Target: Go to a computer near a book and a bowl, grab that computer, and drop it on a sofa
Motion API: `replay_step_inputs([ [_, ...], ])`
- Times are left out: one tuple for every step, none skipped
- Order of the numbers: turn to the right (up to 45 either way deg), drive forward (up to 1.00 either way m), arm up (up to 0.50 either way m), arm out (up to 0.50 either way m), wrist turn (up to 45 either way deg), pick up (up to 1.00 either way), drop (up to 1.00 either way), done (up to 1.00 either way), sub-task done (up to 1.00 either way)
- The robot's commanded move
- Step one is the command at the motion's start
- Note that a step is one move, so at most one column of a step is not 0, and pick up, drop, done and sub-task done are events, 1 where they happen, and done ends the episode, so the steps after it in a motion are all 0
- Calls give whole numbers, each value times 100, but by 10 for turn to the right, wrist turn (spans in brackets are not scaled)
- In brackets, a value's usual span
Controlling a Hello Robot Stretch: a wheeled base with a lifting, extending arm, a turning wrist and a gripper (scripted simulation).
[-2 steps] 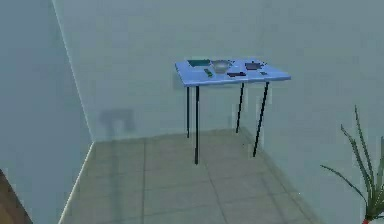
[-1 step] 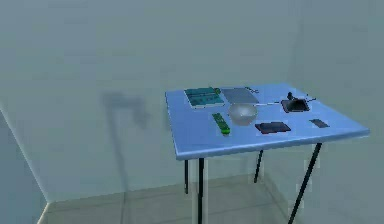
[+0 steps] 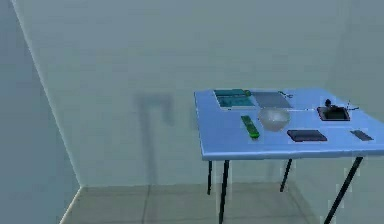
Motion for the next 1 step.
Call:
replay_step_inputs([
  [0, 15, 0, 0, 0, 0, 0, 0, 0],
])
